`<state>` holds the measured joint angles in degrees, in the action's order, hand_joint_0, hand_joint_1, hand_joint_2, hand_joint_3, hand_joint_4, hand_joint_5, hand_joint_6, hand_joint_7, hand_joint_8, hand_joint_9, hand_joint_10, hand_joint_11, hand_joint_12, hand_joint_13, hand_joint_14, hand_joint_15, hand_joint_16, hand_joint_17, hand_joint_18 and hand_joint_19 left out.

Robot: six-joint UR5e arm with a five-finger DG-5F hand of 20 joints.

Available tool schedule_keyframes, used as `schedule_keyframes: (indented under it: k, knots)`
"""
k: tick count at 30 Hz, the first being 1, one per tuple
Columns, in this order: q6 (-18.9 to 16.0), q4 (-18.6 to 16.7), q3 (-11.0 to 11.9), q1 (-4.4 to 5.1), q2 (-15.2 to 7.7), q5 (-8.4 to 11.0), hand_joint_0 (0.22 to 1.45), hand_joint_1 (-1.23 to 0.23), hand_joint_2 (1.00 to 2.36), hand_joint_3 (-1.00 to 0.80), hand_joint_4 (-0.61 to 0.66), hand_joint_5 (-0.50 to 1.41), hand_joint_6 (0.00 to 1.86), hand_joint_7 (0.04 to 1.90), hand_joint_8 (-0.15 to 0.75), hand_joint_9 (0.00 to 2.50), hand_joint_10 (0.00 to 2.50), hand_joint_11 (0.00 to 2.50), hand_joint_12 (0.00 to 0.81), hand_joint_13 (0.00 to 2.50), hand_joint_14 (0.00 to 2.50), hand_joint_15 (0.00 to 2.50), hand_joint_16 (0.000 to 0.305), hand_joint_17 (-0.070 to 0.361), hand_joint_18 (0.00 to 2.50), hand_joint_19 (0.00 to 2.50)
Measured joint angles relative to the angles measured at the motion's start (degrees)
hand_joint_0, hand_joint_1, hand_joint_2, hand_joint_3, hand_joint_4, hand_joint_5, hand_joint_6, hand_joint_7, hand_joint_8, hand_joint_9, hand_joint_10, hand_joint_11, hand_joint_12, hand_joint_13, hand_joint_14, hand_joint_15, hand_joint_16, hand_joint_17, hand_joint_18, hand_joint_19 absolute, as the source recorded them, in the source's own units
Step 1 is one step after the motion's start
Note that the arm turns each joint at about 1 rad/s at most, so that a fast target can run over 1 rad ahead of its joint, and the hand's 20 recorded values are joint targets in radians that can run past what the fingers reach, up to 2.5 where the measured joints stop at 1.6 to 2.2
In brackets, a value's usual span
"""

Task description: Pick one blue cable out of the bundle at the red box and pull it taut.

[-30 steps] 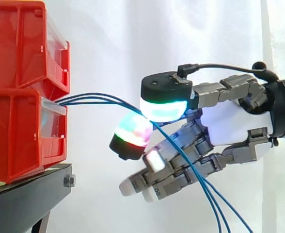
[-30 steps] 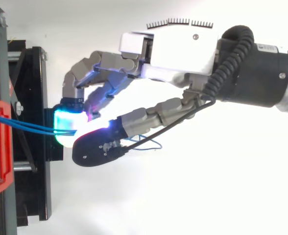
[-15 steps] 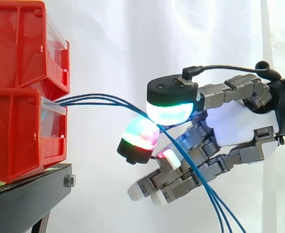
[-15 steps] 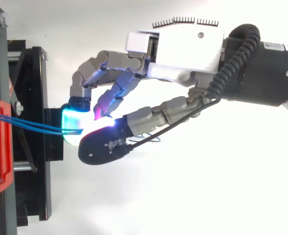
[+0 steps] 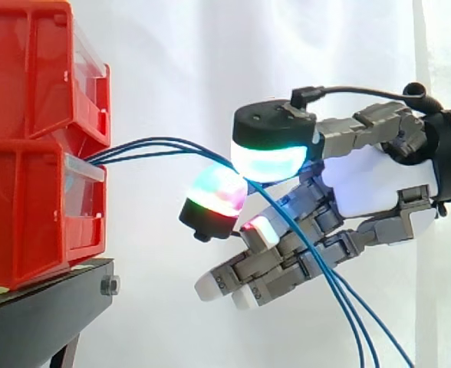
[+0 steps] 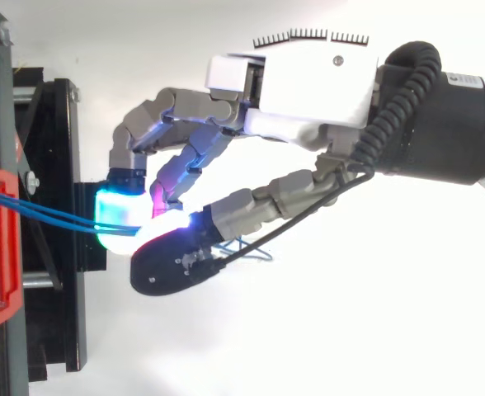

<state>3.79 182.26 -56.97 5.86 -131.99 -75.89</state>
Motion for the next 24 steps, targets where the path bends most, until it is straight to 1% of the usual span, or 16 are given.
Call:
schedule_keyframes:
  k: [1,2,4,5,8,10,13,19,21,22,24]
  knots:
    - [0.0,0.0,0.0,0.01,0.0,0.01,0.74,-1.02,1.01,-0.40,0.12,-0.19,0.88,0.93,0.316,0.87,0.02,0.96,0.331,0.39,0.00,0.11,0.050,0.113,0.29,0.04]
    - [0.1,0.0,0.0,0.01,0.0,0.02,0.76,-1.02,1.01,-0.43,0.13,-0.19,0.88,0.92,0.315,0.87,0.02,0.95,0.332,0.40,0.00,0.10,0.051,0.114,0.30,0.04]
    - [0.1,0.0,0.0,0.02,0.0,0.03,0.76,-1.02,1.00,-0.49,0.14,-0.19,0.88,0.91,0.315,0.87,0.02,0.95,0.331,0.40,0.00,0.10,0.050,0.114,0.32,0.04]
    - [0.1,0.0,0.0,0.02,0.0,0.04,0.73,-1.02,1.00,-0.50,0.14,-0.19,0.88,0.92,0.314,0.87,0.02,0.95,0.332,0.40,0.00,0.11,0.051,0.114,0.32,0.05]
    - [0.1,0.0,0.0,0.03,0.0,-0.02,0.66,-0.99,1.00,-0.50,0.14,-0.19,0.88,0.90,0.317,0.87,0.02,0.94,0.331,0.40,0.00,0.13,0.051,0.114,0.31,0.09]
    - [0.1,0.0,0.0,0.03,0.0,-0.08,0.60,-0.94,1.00,-0.50,0.15,-0.19,0.88,0.91,0.323,0.87,0.02,0.95,0.333,0.40,0.01,0.13,0.051,0.115,0.30,0.11]
    - [0.2,0.0,0.0,0.03,0.0,-0.07,0.57,-0.89,1.00,-0.50,0.16,-0.18,0.87,0.92,0.334,0.88,0.02,0.94,0.336,0.39,0.01,0.14,0.052,0.117,0.30,0.13]
    - [0.1,-0.1,0.0,0.10,0.0,0.03,0.55,-0.80,1.00,-0.50,0.15,-0.15,0.85,0.98,0.337,0.91,0.02,0.90,0.340,0.41,0.01,0.15,0.052,0.116,0.30,0.15]
    - [0.1,-0.2,0.0,0.10,0.0,0.04,0.56,-0.78,1.00,-0.50,0.15,-0.15,0.84,0.99,0.333,0.91,0.02,0.91,0.335,0.41,0.01,0.16,0.051,0.114,0.30,0.15]
    - [0.1,-0.2,0.0,0.10,0.0,0.04,0.60,-0.77,1.00,-0.48,0.14,-0.15,0.84,1.02,0.331,0.91,0.02,0.89,0.329,0.41,0.01,0.15,0.049,0.111,0.30,0.15]
    - [0.1,-0.2,0.0,0.11,0.0,0.04,0.61,-0.76,1.01,-0.42,0.12,-0.14,0.85,1.05,0.331,0.92,0.02,0.89,0.326,0.41,0.01,0.15,0.049,0.110,0.30,0.16]
